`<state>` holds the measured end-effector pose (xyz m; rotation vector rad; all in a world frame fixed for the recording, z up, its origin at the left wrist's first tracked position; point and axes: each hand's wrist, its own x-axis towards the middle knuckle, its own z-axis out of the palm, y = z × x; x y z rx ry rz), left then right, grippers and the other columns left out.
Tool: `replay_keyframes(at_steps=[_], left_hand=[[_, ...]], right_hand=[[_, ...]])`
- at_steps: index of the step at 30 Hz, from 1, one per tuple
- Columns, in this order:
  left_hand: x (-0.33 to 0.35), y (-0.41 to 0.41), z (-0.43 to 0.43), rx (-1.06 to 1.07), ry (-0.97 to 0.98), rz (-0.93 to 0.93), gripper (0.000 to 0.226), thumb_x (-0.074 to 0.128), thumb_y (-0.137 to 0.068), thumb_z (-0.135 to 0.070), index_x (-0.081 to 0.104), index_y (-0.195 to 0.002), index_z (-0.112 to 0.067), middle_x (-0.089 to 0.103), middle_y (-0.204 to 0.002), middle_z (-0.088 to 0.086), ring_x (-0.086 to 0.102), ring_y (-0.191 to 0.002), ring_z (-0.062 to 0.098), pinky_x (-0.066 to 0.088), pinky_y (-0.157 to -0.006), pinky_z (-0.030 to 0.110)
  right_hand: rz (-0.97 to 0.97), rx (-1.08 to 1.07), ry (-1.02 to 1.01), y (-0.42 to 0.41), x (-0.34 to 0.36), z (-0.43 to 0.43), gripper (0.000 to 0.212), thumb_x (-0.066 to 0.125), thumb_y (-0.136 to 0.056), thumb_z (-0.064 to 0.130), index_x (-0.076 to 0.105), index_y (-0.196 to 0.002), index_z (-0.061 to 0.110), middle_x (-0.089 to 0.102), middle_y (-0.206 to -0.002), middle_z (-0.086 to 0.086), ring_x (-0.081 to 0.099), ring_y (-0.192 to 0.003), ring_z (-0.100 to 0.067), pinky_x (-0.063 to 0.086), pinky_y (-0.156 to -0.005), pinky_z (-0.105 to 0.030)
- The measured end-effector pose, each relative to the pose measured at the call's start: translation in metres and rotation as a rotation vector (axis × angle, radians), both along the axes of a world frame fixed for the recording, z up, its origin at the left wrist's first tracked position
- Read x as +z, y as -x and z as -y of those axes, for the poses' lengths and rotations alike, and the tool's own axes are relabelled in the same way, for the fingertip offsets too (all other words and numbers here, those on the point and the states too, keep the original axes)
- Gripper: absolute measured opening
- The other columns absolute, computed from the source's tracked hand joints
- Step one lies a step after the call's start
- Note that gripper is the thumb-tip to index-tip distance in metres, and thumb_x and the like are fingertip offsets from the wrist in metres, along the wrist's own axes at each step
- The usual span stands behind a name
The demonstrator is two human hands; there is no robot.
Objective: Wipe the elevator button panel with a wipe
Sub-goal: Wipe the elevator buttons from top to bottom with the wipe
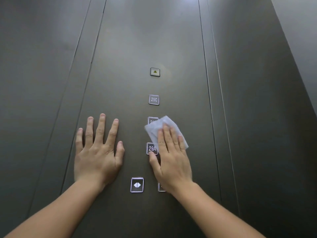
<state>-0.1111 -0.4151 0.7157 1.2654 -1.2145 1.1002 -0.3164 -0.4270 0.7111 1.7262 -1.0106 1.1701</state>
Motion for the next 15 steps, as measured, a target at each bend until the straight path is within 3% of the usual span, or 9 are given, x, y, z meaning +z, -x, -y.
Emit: replay_keyframes(at_steps=[3,8,10,13,15], left_hand=[[-0.005,0.003,0.0,-0.014,-0.012,-0.018,0.068,0.029,-0.093,-0.046,0.03,-0.157,-0.025,0.023,-0.167,0.012,0.016,-0.155,0.037,0.012,-0.123,0.056],[-0.008,0.002,0.0,-0.031,-0.023,-0.002,0.069,0.028,-0.093,-0.045,0.029,-0.158,-0.024,0.021,-0.168,0.012,0.013,-0.155,0.037,0.01,-0.123,0.056],[-0.013,0.004,0.0,-0.027,-0.026,0.0,0.069,0.029,-0.093,-0.046,0.029,-0.158,-0.023,0.021,-0.168,0.013,0.014,-0.155,0.037,0.011,-0.123,0.057],[-0.018,0.005,0.0,-0.01,-0.035,0.003,0.069,0.028,-0.093,-0.046,0.028,-0.158,-0.023,0.021,-0.168,0.012,0.014,-0.155,0.036,0.012,-0.124,0.056],[-0.018,0.005,-0.001,-0.01,-0.037,0.002,0.069,0.028,-0.093,-0.046,0.028,-0.158,-0.023,0.021,-0.168,0.012,0.013,-0.156,0.036,0.011,-0.124,0.056]], right_hand=[[0.021,0.051,0.006,-0.02,-0.033,-0.001,0.08,0.035,-0.097,0.05,0.01,-0.157,0.004,0.002,-0.167,-0.014,-0.004,-0.154,-0.031,0.003,-0.124,-0.046],[-0.276,0.101,0.097,-0.023,-0.057,0.001,0.074,0.048,-0.094,0.044,0.031,-0.154,0.004,0.025,-0.163,-0.012,0.017,-0.153,-0.028,0.026,-0.121,-0.051],[-0.214,0.057,0.101,-0.008,-0.046,0.002,0.072,0.047,-0.095,0.042,0.031,-0.153,0.004,0.025,-0.163,-0.013,0.019,-0.152,-0.029,0.026,-0.12,-0.049],[0.034,-0.023,0.013,0.001,-0.033,-0.001,0.074,0.026,-0.098,0.048,0.009,-0.157,0.008,0.002,-0.167,-0.009,-0.002,-0.155,-0.025,0.008,-0.125,-0.046],[0.143,-0.018,-0.026,-0.012,-0.034,-0.004,0.076,0.021,-0.096,0.05,0.007,-0.157,0.006,-0.002,-0.166,-0.011,-0.007,-0.154,-0.028,0.005,-0.125,-0.047]])
